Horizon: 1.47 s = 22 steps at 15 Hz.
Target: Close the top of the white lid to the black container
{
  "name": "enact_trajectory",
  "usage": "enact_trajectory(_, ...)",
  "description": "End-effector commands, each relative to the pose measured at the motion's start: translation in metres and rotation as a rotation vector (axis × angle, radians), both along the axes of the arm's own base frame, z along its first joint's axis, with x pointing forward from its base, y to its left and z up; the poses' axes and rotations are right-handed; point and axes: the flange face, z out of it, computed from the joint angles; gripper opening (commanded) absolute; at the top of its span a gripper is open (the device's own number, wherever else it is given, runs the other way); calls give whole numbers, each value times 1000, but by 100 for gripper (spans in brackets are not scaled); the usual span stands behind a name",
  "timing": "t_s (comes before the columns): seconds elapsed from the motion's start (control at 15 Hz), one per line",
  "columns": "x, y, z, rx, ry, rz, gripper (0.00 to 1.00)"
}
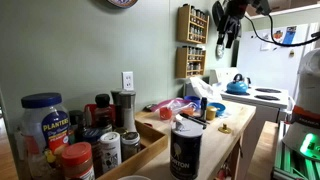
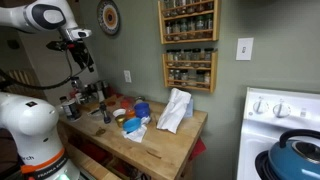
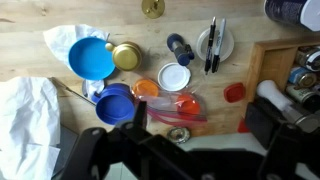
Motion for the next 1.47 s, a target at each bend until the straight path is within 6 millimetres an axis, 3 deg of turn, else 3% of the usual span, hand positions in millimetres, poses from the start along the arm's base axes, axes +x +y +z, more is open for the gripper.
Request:
enact_trajectory(0.0, 0, 0, 1, 0, 1, 0, 100)
enact_trajectory(0.27, 0, 0, 1, 0, 1, 0, 100)
enact_trajectory(0.4, 13, 24, -1, -24, 29, 123, 100)
enact_trajectory(0.8, 50, 149, -8, -75, 58, 449, 100)
enact_trajectory(1.13, 66, 256, -37, -76, 144, 687, 100)
enact_trajectory(1.33, 75, 298, -57, -106, 200, 819, 100)
enact_trajectory(1.4, 61, 275, -46, -95, 150, 737, 100)
